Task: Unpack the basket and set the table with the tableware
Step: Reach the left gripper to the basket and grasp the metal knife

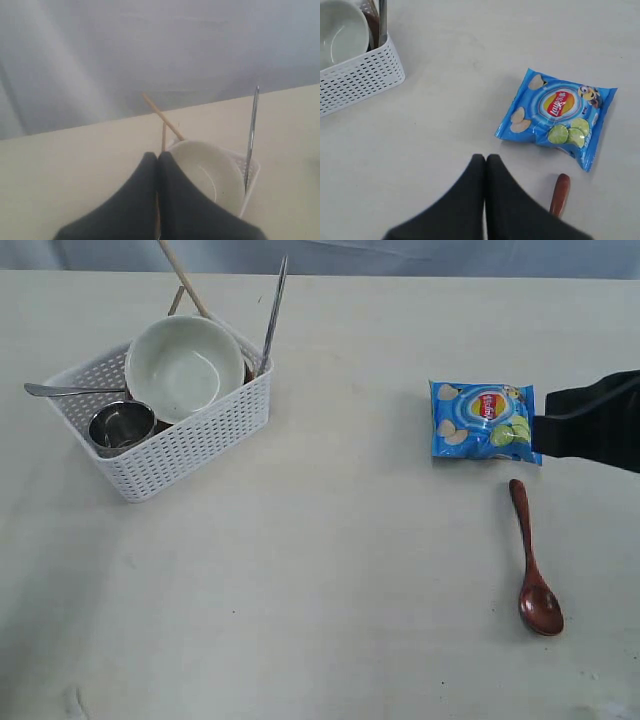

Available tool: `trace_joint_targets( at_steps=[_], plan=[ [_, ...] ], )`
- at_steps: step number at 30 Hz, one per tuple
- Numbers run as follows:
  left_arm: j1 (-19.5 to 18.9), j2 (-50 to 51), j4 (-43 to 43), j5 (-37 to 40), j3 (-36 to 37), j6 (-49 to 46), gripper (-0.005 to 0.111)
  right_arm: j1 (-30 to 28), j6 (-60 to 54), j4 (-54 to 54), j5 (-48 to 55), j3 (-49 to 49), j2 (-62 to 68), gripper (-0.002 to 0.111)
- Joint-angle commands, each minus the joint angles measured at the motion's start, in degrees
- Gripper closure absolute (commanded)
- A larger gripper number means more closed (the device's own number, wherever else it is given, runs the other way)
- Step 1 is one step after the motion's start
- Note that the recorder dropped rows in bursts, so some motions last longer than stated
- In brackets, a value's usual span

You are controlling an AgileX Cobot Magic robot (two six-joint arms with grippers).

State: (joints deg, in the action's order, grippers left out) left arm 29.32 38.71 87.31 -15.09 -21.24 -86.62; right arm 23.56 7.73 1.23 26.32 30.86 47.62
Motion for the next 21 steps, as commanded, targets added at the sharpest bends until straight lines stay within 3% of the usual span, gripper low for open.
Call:
trace_joint_targets(
  at_steps=[1, 13, 21],
  plan=[
    [0.1, 5.6, -0.3, 0.2, -3.3, -2.1, 0.107, 0.0, -0.5, 0.2, 0.2, 0.3, 0.0, 0.109],
    [0.1, 21.2, -0.1, 0.2, -19.4, -4.6, 0.106, 0.0, -0.5, 0.2, 3.1, 0.3, 0.0, 0.109],
    [0.1, 27.2, 3.1, 6.9, -22.2, -4.4, 0.106, 0.0, -0.5, 0.2, 3.9, 0.3, 0.0, 0.109]
  ],
)
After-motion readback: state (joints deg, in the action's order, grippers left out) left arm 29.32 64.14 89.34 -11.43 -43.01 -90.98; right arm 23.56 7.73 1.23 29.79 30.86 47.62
